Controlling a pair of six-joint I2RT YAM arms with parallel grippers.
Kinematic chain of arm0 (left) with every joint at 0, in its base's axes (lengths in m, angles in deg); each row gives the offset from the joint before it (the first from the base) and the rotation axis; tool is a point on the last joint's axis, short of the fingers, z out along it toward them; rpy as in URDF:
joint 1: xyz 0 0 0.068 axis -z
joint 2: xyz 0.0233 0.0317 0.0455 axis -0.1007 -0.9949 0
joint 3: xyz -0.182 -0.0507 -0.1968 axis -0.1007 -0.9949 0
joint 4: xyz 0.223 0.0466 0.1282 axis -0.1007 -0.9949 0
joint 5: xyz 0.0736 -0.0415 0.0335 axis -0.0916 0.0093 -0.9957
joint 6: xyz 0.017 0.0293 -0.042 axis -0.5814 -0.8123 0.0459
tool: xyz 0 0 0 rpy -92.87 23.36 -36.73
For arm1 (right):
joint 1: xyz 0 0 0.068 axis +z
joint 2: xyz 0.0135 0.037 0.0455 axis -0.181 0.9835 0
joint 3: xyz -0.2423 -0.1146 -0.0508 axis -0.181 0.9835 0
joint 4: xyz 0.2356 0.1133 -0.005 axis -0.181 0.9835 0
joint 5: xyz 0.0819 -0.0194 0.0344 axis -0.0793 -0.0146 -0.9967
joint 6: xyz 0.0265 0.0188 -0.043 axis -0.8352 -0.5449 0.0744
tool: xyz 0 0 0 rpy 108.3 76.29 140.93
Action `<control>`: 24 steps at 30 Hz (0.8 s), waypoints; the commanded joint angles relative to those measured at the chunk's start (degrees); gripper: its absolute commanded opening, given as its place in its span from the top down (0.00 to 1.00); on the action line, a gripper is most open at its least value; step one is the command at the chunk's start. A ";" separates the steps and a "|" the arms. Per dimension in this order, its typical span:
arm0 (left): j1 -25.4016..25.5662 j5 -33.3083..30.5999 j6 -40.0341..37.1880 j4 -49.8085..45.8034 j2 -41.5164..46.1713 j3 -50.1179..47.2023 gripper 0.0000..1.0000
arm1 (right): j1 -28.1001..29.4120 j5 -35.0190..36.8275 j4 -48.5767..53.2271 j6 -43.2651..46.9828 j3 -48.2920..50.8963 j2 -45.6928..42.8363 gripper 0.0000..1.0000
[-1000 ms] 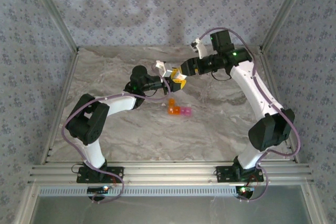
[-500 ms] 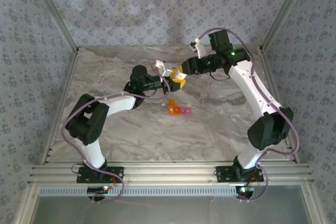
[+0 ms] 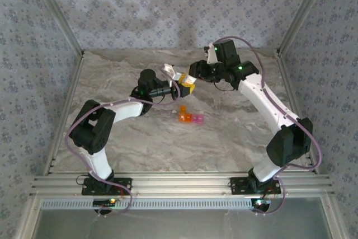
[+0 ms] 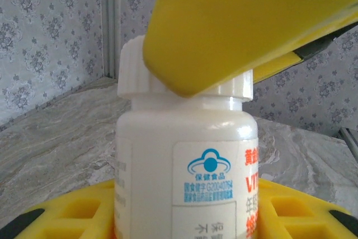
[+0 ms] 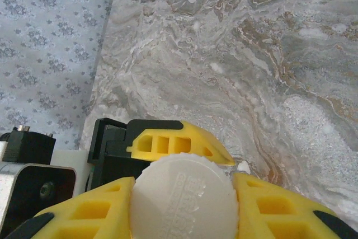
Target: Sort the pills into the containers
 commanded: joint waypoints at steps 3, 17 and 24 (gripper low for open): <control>1.69 3.84 -0.92 7.15 1.97 1.54 1.00 | 0.54 -1.46 -0.28 -3.74 -1.03 0.10 0.59; 1.81 3.78 -1.00 6.89 1.88 1.55 1.00 | -5.65 -13.82 3.99 15.25 -6.81 -2.35 0.14; 1.84 3.79 -1.26 6.34 1.80 1.76 1.00 | -6.61 -14.61 13.75 26.90 -10.34 -0.41 0.15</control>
